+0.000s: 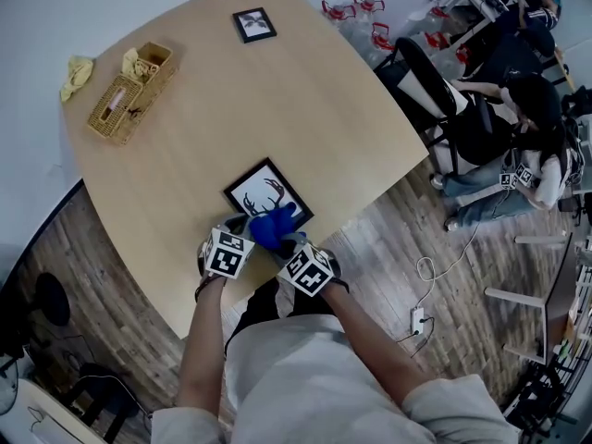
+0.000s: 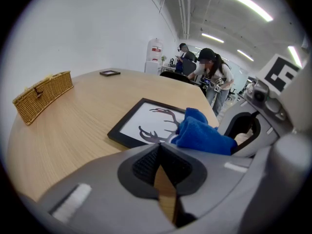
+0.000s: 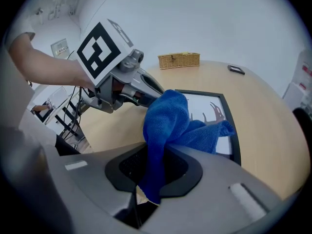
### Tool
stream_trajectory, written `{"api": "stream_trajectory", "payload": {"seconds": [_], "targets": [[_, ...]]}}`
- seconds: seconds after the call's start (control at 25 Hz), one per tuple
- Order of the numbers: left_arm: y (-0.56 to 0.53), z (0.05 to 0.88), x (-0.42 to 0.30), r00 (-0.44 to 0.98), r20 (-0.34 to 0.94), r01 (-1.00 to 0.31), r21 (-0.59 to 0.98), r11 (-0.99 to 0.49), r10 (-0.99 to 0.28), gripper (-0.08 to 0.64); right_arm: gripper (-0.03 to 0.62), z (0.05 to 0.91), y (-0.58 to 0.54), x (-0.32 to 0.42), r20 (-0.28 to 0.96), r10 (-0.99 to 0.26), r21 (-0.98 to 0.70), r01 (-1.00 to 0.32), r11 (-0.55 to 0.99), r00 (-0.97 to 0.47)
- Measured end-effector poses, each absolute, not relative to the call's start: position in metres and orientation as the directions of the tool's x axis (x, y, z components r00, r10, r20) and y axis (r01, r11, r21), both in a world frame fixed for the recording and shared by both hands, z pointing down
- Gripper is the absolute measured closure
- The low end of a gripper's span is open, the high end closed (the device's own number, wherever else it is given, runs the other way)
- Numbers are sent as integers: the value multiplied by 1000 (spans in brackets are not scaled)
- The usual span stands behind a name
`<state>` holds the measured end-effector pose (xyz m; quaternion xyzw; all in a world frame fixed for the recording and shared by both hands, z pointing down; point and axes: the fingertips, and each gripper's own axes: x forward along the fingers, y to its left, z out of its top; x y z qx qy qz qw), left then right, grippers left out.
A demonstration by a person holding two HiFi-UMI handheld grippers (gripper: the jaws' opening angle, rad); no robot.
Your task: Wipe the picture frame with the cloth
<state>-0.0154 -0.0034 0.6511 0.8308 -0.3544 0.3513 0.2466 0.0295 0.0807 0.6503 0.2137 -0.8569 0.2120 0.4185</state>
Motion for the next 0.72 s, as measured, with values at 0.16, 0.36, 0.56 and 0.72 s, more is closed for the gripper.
{"api": "stream_trajectory", "payload": {"seconds": [0.16,0.36,0.56,0.72], "targets": [[-5,650,-15,502,757,-761,156,-630,-418,508,540,652,88,37,807,-222,-169,-575,801,-547],[-4,653,-16,502,761,-756,155,-636,-410,508,538,658,93,51,828,-231,-156,-606,780,-511],[-5,652,-14,506,764,-747,156,-646,-401,508,538,657,89,64,842,-264,-123,-643,756,-471],[-4,657,-17,505,764,-749,158,-644,-401,508,538,653,90,78,849,-287,-102,-671,734,-443]]}}
